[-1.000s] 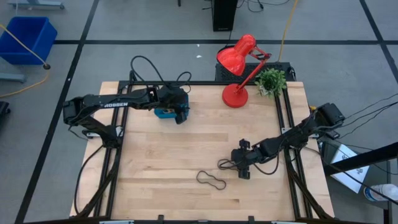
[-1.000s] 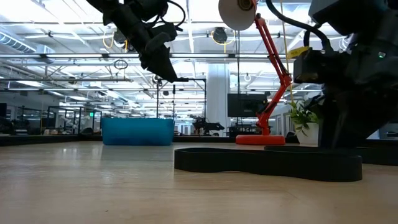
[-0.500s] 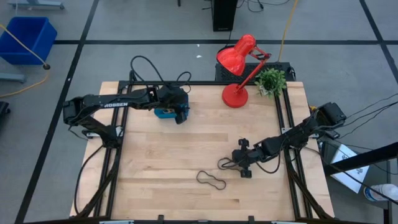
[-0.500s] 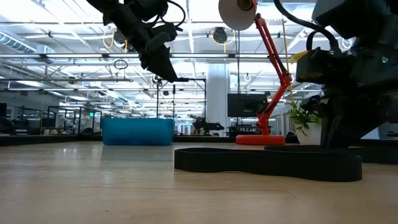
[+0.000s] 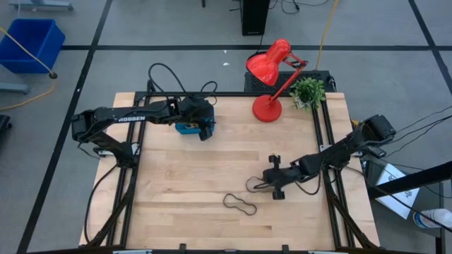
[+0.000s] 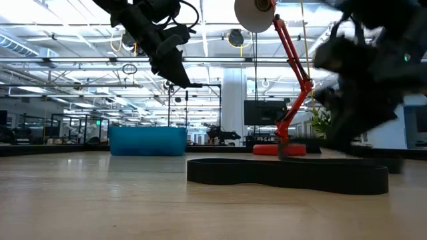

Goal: Pick and place rubber bands into bin
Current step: Put the top black rubber band into the blue container

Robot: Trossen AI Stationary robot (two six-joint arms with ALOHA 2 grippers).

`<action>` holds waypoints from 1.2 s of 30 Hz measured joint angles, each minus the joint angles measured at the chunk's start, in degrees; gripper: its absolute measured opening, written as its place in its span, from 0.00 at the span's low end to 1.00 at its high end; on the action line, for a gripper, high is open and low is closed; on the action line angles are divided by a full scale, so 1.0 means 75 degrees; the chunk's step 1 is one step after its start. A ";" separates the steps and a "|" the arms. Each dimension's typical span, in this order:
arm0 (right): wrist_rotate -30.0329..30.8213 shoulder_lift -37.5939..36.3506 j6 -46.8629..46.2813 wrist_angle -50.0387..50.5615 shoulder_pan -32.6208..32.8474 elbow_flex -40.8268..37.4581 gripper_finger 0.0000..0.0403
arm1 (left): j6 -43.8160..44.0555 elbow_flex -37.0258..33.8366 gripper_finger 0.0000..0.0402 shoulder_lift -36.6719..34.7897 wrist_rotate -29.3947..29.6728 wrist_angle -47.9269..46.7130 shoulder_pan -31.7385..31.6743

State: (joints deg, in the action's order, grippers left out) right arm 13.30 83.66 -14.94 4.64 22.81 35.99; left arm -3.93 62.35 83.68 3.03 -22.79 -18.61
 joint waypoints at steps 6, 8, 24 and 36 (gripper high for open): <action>0.0603 -0.0798 0.1154 -0.0818 -0.0253 0.0009 0.00 | 0.0090 0.0000 0.42 0.0000 -0.0004 0.0055 0.0000; 0.0601 -0.1001 0.1683 -0.1307 -0.0406 0.0011 0.00 | 0.0224 0.0000 0.42 0.0000 -0.0011 0.0059 0.0000; -0.0408 -0.1131 0.3924 -0.4107 -0.1960 0.0023 0.00 | -0.0086 -0.0006 0.42 -0.0523 -0.1401 0.0906 0.0127; -0.1093 -0.0109 0.4738 -0.4500 -0.3005 0.1541 0.00 | -0.0387 -0.0009 0.42 -0.1906 -0.1386 0.0996 0.0839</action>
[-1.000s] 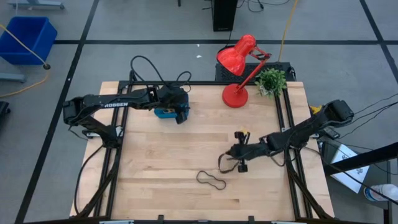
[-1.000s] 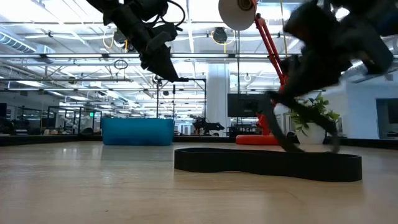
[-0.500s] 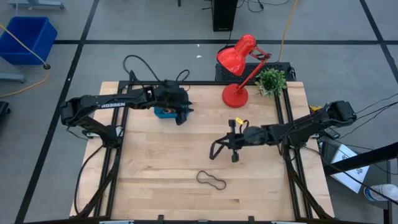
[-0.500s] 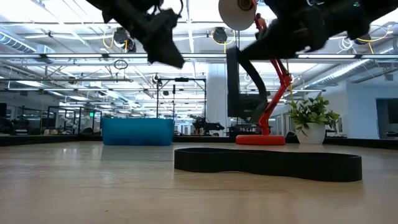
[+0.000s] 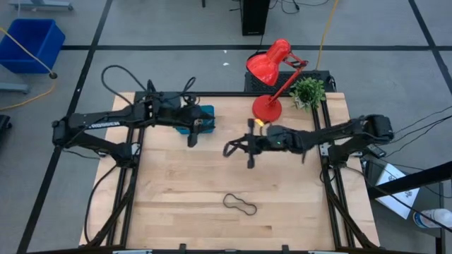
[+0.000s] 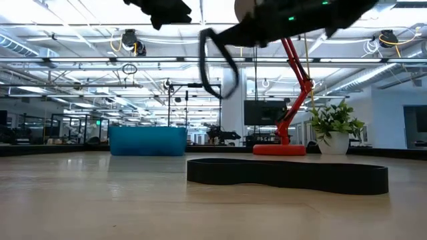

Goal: Pick and place rubber bands into bin
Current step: Put the top black rubber band into the blue container

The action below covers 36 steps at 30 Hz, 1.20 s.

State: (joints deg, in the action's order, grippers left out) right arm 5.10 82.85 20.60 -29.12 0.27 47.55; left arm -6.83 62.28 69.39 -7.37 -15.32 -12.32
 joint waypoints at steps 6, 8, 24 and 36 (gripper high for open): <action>-0.0098 0.1430 0.0906 0.0024 -0.0670 0.1446 0.00 | 0.0070 0.0000 0.42 -0.0210 0.0009 -0.0260 0.0275; -0.0102 0.1847 0.1100 0.0031 -0.0898 0.1878 0.00 | 0.0073 0.0000 0.42 -0.0261 0.0036 -0.0507 0.0363; -0.0899 0.4332 0.1404 0.0043 -0.2262 0.4192 0.00 | 0.0006 0.0009 0.42 -0.1021 0.0179 -0.0715 0.0762; -0.0765 0.5493 0.1322 0.0572 -0.2574 0.5506 0.00 | -0.0067 0.0009 0.42 -0.1367 0.0705 -0.0800 0.0783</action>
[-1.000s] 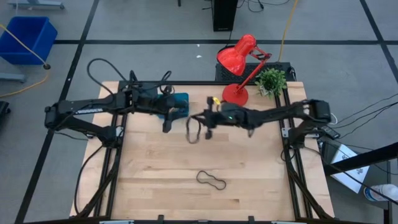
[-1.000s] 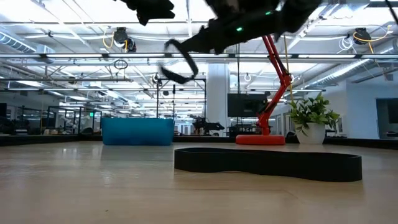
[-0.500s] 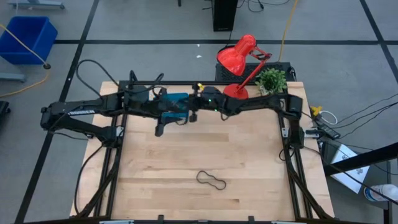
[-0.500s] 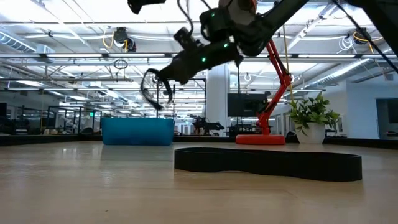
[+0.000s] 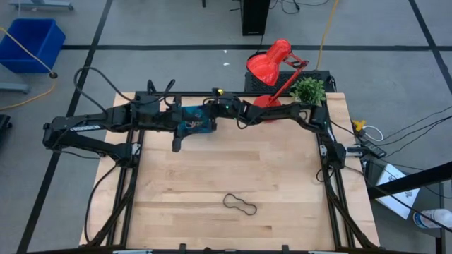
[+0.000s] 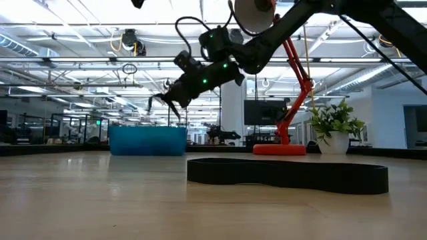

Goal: Pick and place rubber bands into bin
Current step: Put the top black rubber band into the blue container

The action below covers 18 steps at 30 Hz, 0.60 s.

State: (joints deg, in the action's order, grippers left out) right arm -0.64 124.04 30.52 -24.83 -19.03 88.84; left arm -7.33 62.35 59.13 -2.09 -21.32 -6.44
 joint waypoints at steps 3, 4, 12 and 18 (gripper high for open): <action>-0.0147 -0.0031 -0.0050 0.0004 0.0029 0.0005 0.00 | 0.0000 0.0000 0.42 -0.0003 0.0049 -0.0009 0.0012; -0.0154 -0.0031 -0.0131 0.0011 0.0038 0.0002 0.00 | 0.0002 0.0000 0.42 -0.0003 0.0088 -0.0032 0.0012; -0.0132 -0.0020 -0.0183 -0.0088 0.0047 -0.0015 0.05 | 0.0003 0.0000 0.42 -0.0003 0.0093 -0.0178 0.0009; -0.0129 -0.0020 -0.0180 -0.0086 0.0047 -0.0018 0.09 | 0.0006 0.0000 0.42 -0.0003 0.0093 -0.0429 0.0007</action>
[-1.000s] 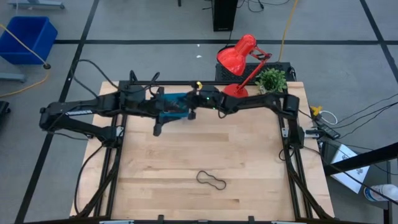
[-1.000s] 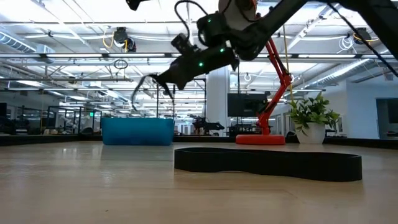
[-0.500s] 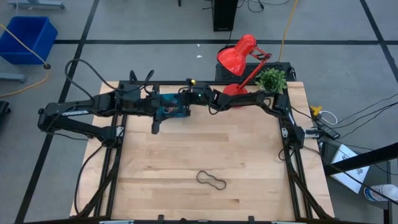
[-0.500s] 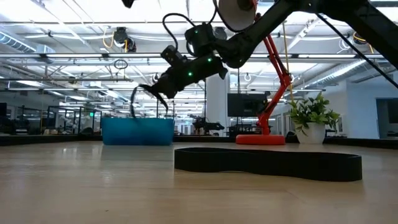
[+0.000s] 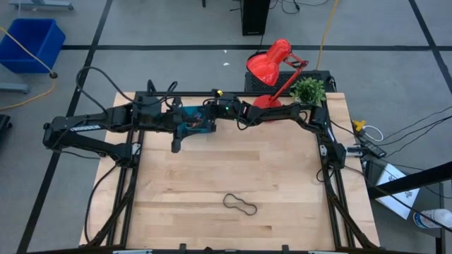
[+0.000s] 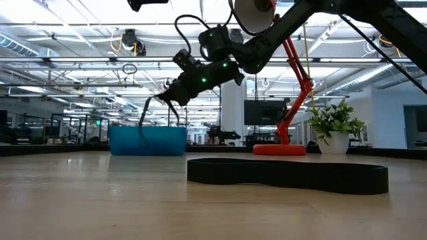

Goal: Pick and place rubber bands into bin
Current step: Put the top black rubber band into the blue container, then put the black rubber band into the blue container

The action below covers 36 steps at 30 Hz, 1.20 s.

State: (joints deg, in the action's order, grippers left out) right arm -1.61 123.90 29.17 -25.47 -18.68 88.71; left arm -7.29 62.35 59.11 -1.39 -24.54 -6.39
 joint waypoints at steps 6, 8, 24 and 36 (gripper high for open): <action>0.0054 0.0000 0.0000 0.0004 0.0000 -0.0006 0.21 | 0.0003 0.0000 0.42 0.0000 0.0000 -0.0029 0.0000; 0.0251 0.0000 0.0000 0.0030 0.0000 -0.0006 0.26 | 0.0003 0.0000 0.42 0.0000 0.0000 -0.0029 0.0000; 0.0808 0.0000 -0.1021 0.1295 0.0138 -0.0009 0.44 | 0.0006 0.0000 0.42 0.0000 0.0006 -0.0199 0.0000; 0.0814 0.0000 -0.2156 0.2038 0.0154 -0.0009 0.44 | 0.0033 0.0000 0.42 0.0000 0.0006 -0.0311 0.0000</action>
State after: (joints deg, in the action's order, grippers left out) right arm 4.50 123.90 13.00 -10.18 -17.52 88.64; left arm -7.04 62.35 59.11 -1.34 -26.87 -6.39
